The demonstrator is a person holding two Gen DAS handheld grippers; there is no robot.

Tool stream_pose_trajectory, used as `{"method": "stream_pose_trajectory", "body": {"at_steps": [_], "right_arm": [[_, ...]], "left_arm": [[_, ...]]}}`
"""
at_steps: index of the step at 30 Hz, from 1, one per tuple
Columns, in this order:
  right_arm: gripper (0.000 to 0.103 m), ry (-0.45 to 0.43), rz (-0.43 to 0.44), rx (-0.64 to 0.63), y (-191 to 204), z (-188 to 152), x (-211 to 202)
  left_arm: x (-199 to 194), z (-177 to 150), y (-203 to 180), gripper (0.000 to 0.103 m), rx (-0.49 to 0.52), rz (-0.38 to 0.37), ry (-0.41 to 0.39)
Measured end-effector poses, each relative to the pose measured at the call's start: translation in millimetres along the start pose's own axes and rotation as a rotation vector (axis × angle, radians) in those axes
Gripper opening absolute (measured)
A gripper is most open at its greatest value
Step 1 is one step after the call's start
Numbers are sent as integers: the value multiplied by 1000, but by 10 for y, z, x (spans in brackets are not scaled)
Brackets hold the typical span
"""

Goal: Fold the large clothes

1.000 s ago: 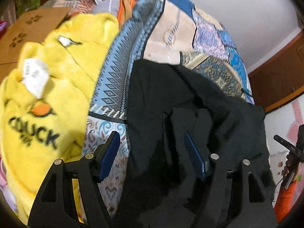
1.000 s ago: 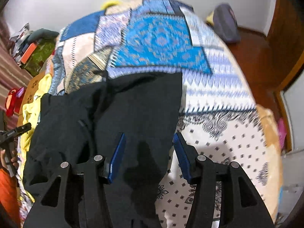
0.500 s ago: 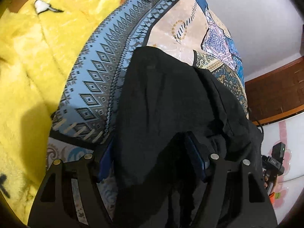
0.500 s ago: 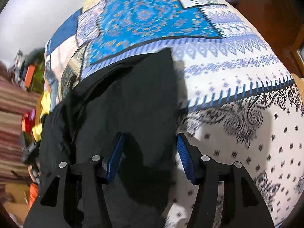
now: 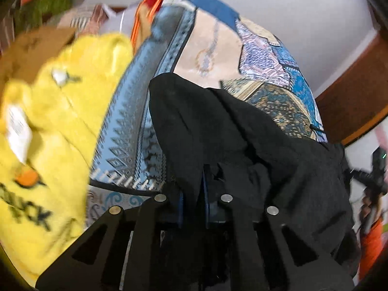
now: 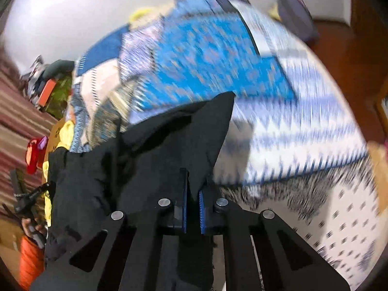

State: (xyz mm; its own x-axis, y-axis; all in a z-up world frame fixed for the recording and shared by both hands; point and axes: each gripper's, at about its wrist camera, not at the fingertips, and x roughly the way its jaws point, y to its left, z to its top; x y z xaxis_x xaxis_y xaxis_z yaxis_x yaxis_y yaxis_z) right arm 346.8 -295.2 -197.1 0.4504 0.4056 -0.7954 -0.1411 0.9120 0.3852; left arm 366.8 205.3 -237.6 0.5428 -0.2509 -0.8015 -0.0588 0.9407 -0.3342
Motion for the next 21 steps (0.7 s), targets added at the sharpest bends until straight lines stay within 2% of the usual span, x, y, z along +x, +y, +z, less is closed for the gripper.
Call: {"method": "stream_pose_trajectory", "body": {"at_steps": [1,4,8,14,21], "right_arm": [[6,-20,-5,-27,74,65,-83],[6,-52,-12,-92,249,267,-200],[5,-82,-66,-176,559,564,-142],[5,-99,-108,-203,710,802,96],[5,-98,-181,-226,740,877,391]], "left_arm": [[-72,27,-40,10,6,3,-10],[-350,129,-133,10,23,-51,-72],[-490,284,-311,10,51,-36,-123],[-300,518,-227,10,22,28,-120],[21,470,47,10,-29,97,-88]]}}
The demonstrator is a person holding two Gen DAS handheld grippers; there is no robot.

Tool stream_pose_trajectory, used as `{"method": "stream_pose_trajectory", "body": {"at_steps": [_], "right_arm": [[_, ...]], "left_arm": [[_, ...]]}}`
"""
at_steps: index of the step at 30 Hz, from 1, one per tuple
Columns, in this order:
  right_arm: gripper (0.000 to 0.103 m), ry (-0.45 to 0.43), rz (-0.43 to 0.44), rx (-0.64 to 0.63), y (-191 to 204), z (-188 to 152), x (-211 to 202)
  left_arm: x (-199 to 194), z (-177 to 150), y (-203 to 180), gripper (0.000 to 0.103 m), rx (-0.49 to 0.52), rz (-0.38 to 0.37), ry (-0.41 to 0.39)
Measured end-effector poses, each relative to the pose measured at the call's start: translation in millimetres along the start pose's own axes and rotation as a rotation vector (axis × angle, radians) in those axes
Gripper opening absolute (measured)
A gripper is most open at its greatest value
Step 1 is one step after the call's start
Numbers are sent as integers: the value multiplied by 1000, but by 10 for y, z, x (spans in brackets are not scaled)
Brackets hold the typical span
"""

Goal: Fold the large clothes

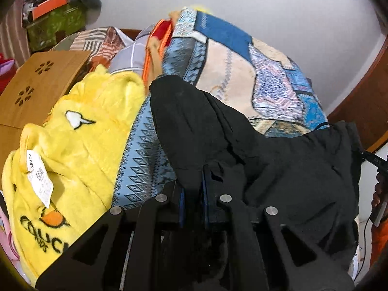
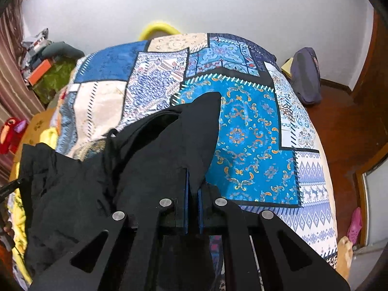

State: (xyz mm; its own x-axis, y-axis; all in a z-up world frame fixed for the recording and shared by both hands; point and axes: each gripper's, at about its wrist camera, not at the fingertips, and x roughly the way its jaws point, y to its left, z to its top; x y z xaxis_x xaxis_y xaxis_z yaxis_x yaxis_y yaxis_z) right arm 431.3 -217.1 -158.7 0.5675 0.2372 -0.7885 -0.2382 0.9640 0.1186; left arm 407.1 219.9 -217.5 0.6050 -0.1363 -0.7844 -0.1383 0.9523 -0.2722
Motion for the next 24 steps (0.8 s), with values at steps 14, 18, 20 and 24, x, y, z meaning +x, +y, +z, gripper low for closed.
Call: {"method": "stream_pose_trajectory", "body": {"at_steps": [14,18,20,24], "right_arm": [[26,43,0,-24,-40,-288,-179],[37,47,18,-46,13,-433,-478],[46,43,-3,-91,71,-525,-643],[47,17,-57,-174,163,-743,-988]], "left_arm": [[-74,-151,-166,14,154,173,-22],[-308,-235,-223,22,166,190,-40],[-475,-293,-257,36,174,187,-52],[-803,-445,-343,55,205,217,-88]]}}
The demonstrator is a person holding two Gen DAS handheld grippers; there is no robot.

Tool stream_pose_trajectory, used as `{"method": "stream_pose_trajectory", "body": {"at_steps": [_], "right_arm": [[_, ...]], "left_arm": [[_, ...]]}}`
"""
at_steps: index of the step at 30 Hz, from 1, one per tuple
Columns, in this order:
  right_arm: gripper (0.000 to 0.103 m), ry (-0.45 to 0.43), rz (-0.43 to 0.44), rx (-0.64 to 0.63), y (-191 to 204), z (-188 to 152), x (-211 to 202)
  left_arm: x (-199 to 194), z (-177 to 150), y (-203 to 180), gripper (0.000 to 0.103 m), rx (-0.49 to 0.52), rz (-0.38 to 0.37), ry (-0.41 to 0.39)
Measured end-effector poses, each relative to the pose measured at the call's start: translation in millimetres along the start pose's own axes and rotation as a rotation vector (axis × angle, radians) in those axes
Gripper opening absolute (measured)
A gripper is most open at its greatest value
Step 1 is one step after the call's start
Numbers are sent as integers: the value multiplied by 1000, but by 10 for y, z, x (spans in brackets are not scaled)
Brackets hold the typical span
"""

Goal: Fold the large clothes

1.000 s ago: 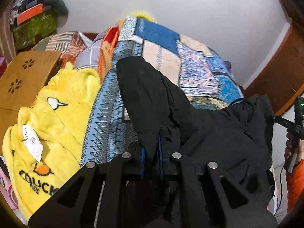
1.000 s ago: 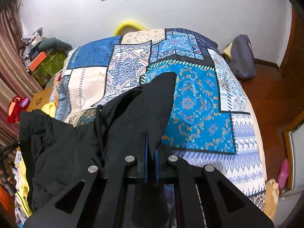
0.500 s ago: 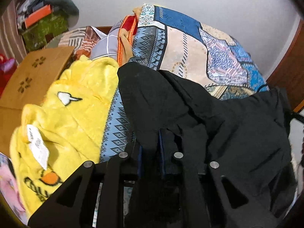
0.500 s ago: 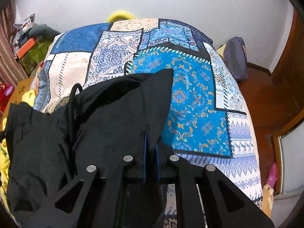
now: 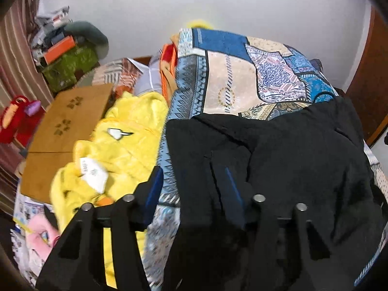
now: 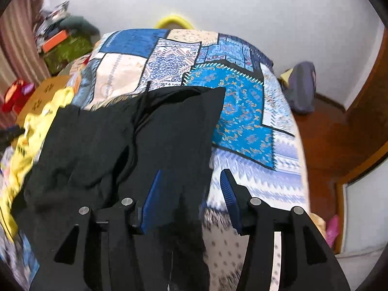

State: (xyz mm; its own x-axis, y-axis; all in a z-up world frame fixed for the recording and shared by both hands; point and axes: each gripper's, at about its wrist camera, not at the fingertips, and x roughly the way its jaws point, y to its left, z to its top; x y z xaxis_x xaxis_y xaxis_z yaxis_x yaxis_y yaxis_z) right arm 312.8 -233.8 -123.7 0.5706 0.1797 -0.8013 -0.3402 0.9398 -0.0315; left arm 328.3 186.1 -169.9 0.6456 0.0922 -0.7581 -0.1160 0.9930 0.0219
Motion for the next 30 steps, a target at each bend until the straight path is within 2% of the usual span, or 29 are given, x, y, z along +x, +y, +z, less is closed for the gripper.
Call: {"method": "stream_pose_trajectory", "body": {"at_steps": [4,6,10,13,17,19,26,30], "right_arm": [[49,-6,-5,-18,49,-230,-274],[50,-10,-10,-21,67,-347,-375],[52,5,-18,-23,79,-559,-473],[52,18,-11,5,51,-725,-496],[52,73,-3,62,-26,-953,-412],[52,105,2,94,-80,-1069,-339],[52,140,45,180,-226,-1420,-217],[52,164,39,208,-276,-1522,-122]], "left_arm": [[-297,-181,9,58,-9,-6,14],[-425,-306,39,67,-16,-12,24],[-563,-567,158,72,-47,-24,68],[-537,-804,318,72,-105,-60,136],[-381,-1211,542,72,-190,-92,252],[-343,-1407,619,72,-226,-115,284],[-205,-1989,571,72,-260,-188,374],[-171,-2018,468,69,-252,-193,349]]}}
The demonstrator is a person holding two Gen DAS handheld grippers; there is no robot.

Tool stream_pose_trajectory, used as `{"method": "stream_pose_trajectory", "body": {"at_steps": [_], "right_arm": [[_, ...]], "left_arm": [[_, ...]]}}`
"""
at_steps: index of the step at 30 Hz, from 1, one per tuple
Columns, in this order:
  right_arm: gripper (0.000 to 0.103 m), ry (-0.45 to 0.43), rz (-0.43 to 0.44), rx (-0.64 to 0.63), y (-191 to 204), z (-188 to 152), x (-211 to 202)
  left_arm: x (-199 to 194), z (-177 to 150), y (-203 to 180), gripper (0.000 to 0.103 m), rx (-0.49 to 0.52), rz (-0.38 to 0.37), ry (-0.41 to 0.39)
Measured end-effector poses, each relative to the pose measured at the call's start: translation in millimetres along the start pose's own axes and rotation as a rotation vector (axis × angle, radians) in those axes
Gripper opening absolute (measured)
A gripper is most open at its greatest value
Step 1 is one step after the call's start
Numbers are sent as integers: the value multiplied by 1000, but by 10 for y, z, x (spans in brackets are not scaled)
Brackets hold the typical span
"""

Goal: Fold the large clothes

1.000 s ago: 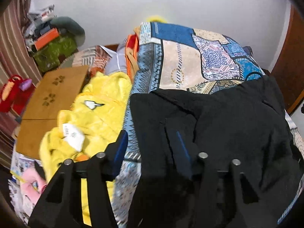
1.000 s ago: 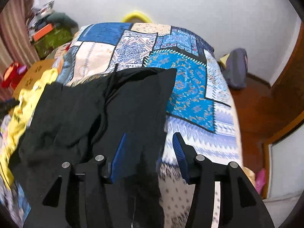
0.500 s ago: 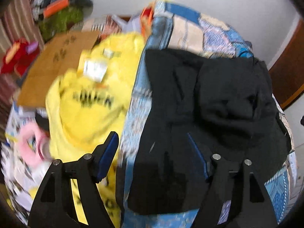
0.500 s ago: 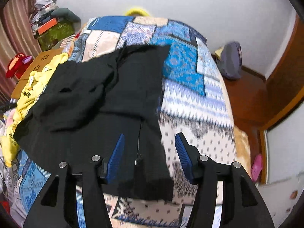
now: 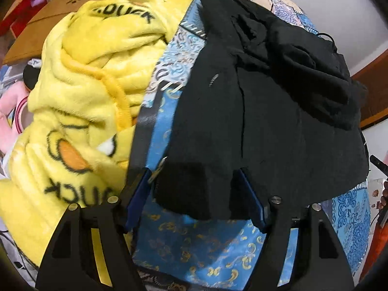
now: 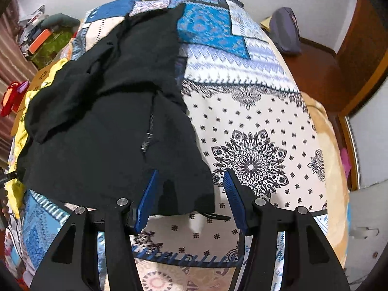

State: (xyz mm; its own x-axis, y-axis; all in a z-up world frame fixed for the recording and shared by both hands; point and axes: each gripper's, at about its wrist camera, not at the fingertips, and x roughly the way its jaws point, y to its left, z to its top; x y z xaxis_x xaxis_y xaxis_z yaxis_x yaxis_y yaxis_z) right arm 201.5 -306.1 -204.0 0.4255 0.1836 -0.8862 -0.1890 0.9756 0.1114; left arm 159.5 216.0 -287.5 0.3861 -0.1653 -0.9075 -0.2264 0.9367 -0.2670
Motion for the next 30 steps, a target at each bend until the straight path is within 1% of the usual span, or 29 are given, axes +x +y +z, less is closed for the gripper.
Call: {"method": "stream_pose_trajectory", "body": {"at_steps": [2,3,5,7,10,11,12,13,14,15,17,19,22,24,25,27,30], "right_arm": [[52,21,-1,-1,-32,15,87],[52,34,-3,-2,-41,32,146],[52,71,-5,8,-57,45,256],[52,83,34,42,-89,43,362],[52,85,98,103,-147,-11,450],[51,77,105,111,-143,-37,445],[49,65,121,117,-147,-70,429],[38,63,156,121,-147,-100,410],[30,66,181,121,-138,-112,391],[27,70,181,115,-117,-124,360],[15,62,151,77,-50,-147,286],[9,51,145,62,-10,-152,202],[8,17,205,85,-6,-84,-12],[7,-19,214,69,46,-13,-169],[7,-34,197,46,92,30,-240],[7,-71,142,-28,233,147,-403],[6,-119,101,-96,372,393,-567]], "left_arm": [[30,14,-78,63,16,13,-12],[47,23,-112,56,24,19,-17],[66,37,-179,46,41,16,-22],[55,54,-215,41,54,31,-30],[10,45,-322,33,105,86,-39],[-8,43,-362,29,121,101,-45],[-11,50,-377,26,128,108,-46],[-27,55,-407,25,136,119,-48],[-47,65,-431,24,140,128,-51],[-66,67,-440,23,140,128,-53],[-145,91,-455,22,129,107,-64],[-221,137,-453,21,108,77,-74],[-380,252,-472,20,76,8,-104],[-488,329,-504,19,60,-48,-118],[-548,387,-531,19,57,-76,-127],[-670,505,-587,18,66,-101,-150],[-855,718,-679,17,68,-142,-189]]}}
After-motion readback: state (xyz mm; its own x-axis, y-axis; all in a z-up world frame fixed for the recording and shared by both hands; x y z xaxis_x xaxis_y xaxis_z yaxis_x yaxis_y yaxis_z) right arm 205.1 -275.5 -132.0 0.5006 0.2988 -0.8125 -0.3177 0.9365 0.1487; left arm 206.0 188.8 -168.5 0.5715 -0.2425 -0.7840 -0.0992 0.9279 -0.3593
